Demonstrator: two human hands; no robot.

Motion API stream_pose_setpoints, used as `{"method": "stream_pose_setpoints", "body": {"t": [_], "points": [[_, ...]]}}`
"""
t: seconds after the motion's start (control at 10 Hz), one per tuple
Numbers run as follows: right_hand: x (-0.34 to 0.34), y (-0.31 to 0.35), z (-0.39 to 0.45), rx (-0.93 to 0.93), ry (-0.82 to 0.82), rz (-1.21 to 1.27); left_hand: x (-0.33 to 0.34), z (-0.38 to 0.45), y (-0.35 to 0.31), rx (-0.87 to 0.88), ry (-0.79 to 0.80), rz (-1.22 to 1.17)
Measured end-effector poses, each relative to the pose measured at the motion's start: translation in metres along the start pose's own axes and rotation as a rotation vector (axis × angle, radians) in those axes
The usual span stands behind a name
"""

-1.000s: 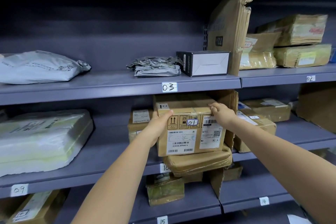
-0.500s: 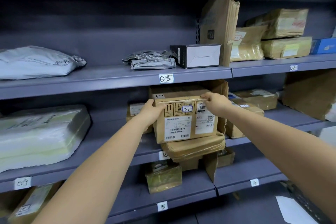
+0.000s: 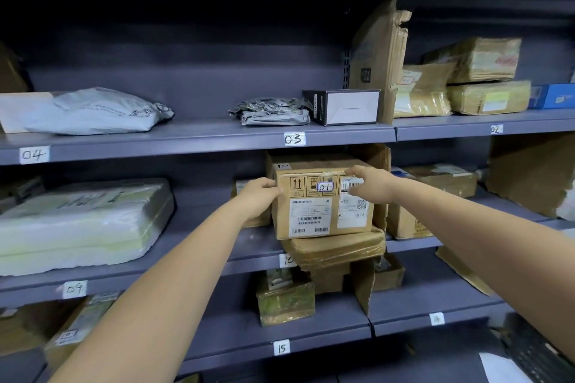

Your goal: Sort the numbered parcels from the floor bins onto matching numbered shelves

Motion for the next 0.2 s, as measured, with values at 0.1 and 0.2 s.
{"method": "stream_pose_setpoints", "body": {"t": [0.1, 0.2], "points": [[-0.0031, -0.0011, -0.0081, -0.026, -0.006, -0.011, -0.0006, -0.0093, -0.0048, -0.007, -0.008, 0.021], [-0.0066, -0.0048, -0.0148, -0.020, -0.009, -0.004, -0.0003, -0.0159, -0.0070, -0.013, -0.049, 0.013]]}}
Point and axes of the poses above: each hand's wrist, its own z-axis towards the middle knuckle, its own x-axis out of the palm, y = z × x, the point moved 9 cm from there along z, towards the middle knuckle, and after that the axes turned 11 degrees about x, right-handed, at the moved point
